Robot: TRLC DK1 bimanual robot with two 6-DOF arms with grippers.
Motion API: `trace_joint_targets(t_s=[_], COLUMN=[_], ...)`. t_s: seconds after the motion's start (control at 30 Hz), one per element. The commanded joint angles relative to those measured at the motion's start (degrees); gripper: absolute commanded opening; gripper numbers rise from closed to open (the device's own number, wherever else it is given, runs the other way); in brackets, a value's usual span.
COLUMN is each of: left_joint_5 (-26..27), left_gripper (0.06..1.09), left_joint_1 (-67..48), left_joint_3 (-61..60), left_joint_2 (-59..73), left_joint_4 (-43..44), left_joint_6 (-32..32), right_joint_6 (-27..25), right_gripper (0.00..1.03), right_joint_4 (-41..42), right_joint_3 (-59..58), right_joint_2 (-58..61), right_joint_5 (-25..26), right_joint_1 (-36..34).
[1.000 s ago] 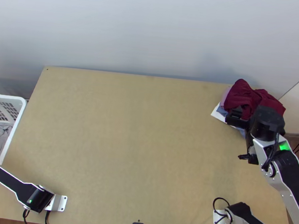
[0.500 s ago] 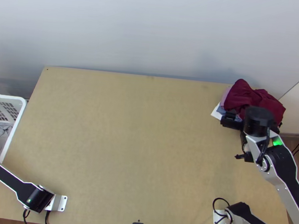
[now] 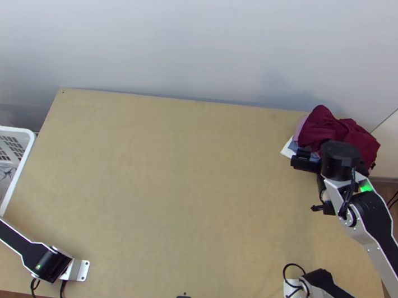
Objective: Fold the t-shirt
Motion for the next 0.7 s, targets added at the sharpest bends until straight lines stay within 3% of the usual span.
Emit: trace_joint_targets(t_s=[0.0, 0.33, 0.67], left_joint_5=[0.0, 2.3, 18.8], left_gripper=[0.1, 0.1, 0.1], left_joint_1=[0.6, 0.7, 0.7], left_joint_3=[0.1, -4.2, -4.6], left_joint_2=[-1.3, -9.9, -27.7], left_joint_4=[0.4, -4.6, -16.4], left_joint_6=[1.1, 0.8, -0.3], right_joint_6=[0.1, 0.1, 0.1], right_gripper=[0.98, 0.98, 0.98], right_joint_4=[-0.4, -1.2, 0.5], right_joint_3=[0.0, 0.1, 2.5], right_joint_2=[-0.6, -1.1, -0.7], right_joint_5=[0.0, 0.0, 0.0], right_joint_1=[0.1, 0.4, 1.8])
